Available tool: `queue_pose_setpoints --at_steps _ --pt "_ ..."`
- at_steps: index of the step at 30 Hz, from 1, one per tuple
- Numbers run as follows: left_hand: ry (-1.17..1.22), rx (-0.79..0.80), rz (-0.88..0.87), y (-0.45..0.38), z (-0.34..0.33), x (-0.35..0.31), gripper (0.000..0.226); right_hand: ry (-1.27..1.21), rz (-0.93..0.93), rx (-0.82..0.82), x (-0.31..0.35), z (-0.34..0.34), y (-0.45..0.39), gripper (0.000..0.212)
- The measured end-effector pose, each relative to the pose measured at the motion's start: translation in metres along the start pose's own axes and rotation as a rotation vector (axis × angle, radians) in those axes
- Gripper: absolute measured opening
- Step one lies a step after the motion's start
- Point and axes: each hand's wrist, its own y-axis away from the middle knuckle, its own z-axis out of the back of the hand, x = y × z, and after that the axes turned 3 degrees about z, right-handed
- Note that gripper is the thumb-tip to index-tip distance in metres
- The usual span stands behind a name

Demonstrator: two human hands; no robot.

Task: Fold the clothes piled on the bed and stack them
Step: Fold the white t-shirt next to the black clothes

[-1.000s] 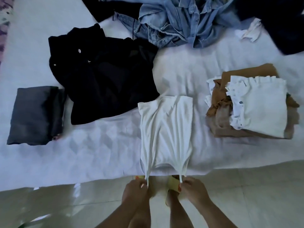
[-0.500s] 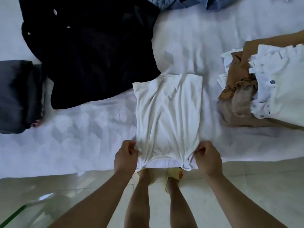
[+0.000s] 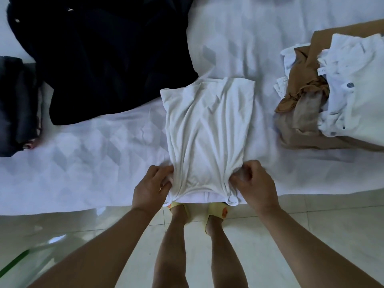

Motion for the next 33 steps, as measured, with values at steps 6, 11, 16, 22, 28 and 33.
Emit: queue_pose_setpoints --at_steps 6,11,16,22,28,33 --pt "0.189 0.012 0.098 -0.012 0.004 -0.012 0.017 0.241 0.231 0.043 -0.002 -0.004 -0.005 0.063" --pt "0.289 -0.013 0.259 -0.017 0.006 -0.018 0.03 0.256 0.299 -0.003 -0.004 -0.007 -0.006 0.056" --pt "0.347 -0.001 0.26 -0.013 0.006 -0.018 0.026 0.182 0.314 -0.121 0.007 -0.015 -0.009 0.034" --pt "0.408 -0.004 0.268 -0.01 0.009 -0.016 0.043 0.152 0.218 -0.206 0.008 -0.024 -0.013 0.024" --pt "0.398 -0.143 0.351 -0.002 0.022 0.001 0.04 0.131 -0.004 -0.351 -0.015 0.021 0.005 0.039" --pt "0.386 -0.199 0.416 0.006 0.035 0.012 0.031 0.237 0.217 -0.238 -0.034 0.038 0.017 0.058"
